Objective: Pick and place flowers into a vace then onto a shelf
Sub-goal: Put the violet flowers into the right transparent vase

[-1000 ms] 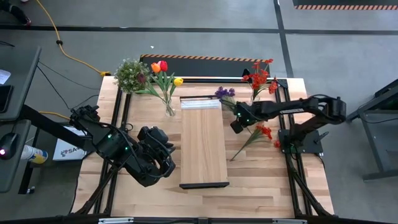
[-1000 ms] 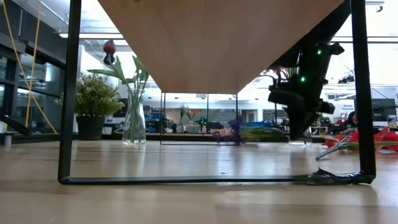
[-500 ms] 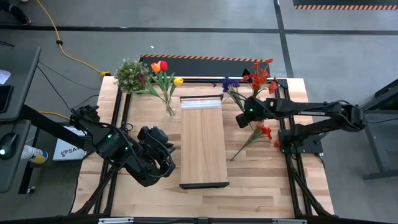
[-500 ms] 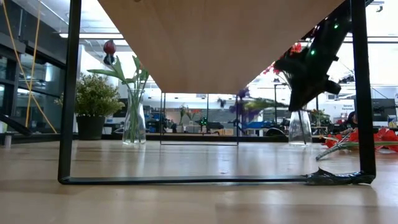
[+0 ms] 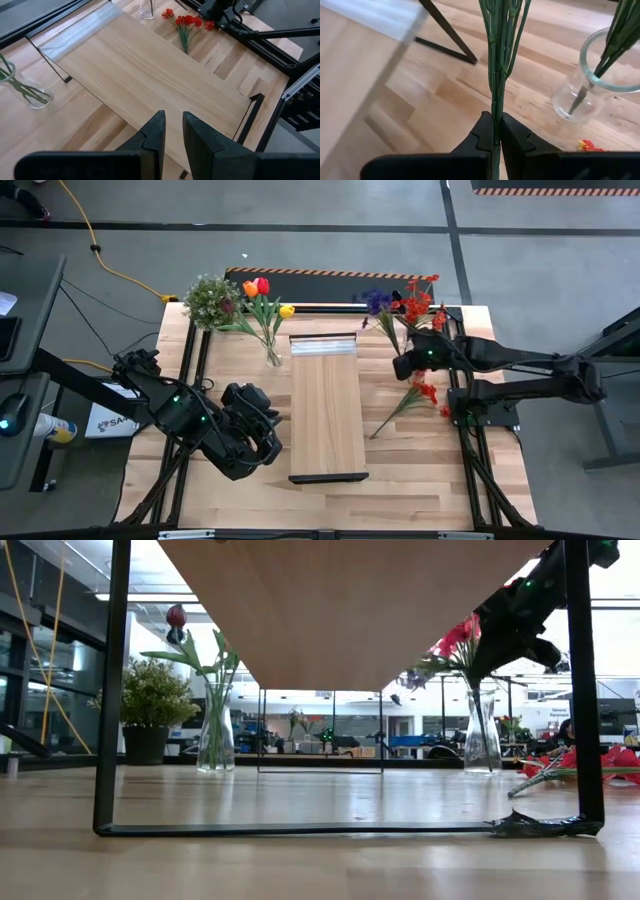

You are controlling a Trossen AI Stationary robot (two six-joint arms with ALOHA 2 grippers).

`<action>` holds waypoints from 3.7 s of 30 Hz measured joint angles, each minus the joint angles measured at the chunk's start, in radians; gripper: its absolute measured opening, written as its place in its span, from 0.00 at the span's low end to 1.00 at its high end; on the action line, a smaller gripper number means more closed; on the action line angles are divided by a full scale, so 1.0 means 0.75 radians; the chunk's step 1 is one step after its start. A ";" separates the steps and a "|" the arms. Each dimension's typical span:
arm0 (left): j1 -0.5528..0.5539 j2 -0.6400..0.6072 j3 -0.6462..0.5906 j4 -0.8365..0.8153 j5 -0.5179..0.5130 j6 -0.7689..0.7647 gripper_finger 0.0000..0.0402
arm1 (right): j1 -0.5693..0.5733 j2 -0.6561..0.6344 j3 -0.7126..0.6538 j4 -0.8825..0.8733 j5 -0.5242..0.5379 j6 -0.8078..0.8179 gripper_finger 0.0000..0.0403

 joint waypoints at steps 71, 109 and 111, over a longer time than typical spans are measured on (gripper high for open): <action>0.000 0.000 0.000 0.068 -0.039 0.013 0.25 | 0.191 -0.861 0.005 0.311 1.057 -0.656 0.02; 0.000 0.001 0.000 0.070 -0.017 0.066 0.25 | 0.188 -0.850 -0.494 0.544 1.210 -0.194 0.04; 0.000 0.001 0.000 0.070 -0.001 0.067 0.25 | 0.188 -0.850 -0.524 0.597 1.215 -0.197 0.03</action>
